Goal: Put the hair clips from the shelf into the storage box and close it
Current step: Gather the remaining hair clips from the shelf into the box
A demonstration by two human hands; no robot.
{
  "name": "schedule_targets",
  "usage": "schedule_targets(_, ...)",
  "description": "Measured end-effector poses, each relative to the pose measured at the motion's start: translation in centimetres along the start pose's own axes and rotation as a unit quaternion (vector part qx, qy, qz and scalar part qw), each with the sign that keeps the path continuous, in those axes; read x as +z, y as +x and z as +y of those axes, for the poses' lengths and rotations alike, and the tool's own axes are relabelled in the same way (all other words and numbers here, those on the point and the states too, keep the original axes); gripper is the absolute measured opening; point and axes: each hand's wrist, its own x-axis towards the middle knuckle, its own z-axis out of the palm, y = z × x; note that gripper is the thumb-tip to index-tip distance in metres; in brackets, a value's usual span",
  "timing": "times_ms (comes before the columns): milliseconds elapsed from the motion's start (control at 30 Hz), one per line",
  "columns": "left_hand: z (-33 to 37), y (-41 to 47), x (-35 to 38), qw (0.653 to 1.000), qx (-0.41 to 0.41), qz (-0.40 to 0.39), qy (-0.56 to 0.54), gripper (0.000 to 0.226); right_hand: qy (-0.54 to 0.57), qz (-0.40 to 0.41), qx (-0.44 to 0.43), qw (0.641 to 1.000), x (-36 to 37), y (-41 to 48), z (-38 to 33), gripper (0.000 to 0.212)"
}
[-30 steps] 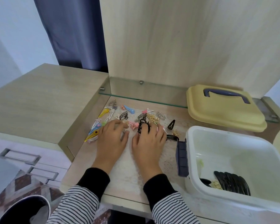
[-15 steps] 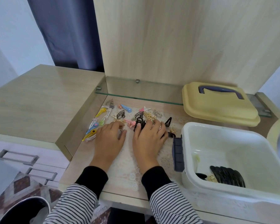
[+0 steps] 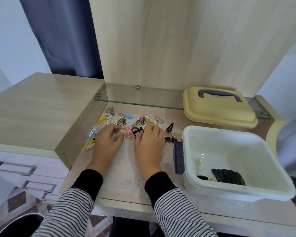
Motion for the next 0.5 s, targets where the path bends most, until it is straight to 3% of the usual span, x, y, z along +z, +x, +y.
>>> schedule_targets(233,3.9,1.6,-1.4,0.995,-0.047,0.022,-0.084,0.02,0.106,0.03,-0.062,0.992,-5.5,1.7,-2.8,0.032)
schedule_targets(433,12.3,1.4,-3.2,0.996,-0.037,-0.038,-0.067,0.021,0.134,-0.003,-0.105,0.985,-14.1,5.4,-1.2,0.0)
schedule_targets(500,14.9,1.3,-3.3,0.993,-0.038,-0.072,-0.083,0.021,0.126,-0.011,-0.092,0.988,-16.9,6.6,0.2,0.007)
